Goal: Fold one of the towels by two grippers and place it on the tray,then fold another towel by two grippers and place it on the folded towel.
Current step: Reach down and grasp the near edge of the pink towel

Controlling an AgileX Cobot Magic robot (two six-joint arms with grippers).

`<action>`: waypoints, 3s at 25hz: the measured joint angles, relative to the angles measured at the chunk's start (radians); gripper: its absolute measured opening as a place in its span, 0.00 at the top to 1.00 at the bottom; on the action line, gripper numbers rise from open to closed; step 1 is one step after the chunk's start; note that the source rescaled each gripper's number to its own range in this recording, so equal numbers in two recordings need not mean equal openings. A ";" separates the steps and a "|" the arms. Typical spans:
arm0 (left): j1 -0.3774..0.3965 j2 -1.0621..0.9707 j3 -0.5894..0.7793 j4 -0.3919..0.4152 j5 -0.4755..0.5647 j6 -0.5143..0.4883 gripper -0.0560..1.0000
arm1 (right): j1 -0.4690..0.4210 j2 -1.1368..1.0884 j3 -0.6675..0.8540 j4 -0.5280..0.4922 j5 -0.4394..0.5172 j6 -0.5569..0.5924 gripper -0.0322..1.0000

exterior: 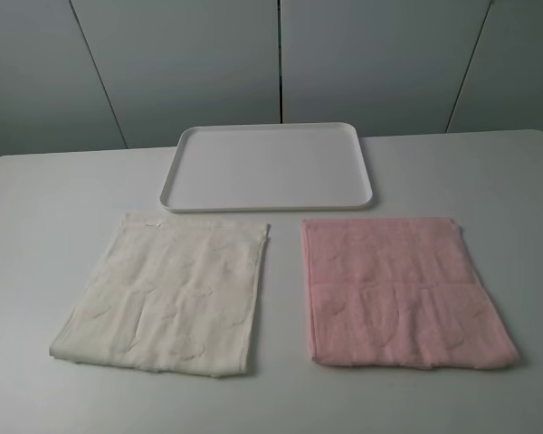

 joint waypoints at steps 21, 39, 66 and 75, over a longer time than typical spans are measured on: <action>0.000 0.630 -0.230 -0.168 -0.204 0.301 0.07 | 0.000 0.475 -0.152 0.027 -0.185 -0.020 0.00; -0.216 1.532 -0.718 -0.353 -0.286 0.732 0.07 | -0.012 1.230 -0.664 0.282 -0.166 -0.280 0.00; -0.959 2.027 -0.871 -0.126 -0.245 0.734 0.07 | 0.002 1.400 -0.196 0.104 -0.188 -1.220 0.00; -1.062 2.111 -0.879 -0.097 -0.248 0.700 0.07 | 0.002 1.400 -0.163 0.104 -0.201 -1.285 0.00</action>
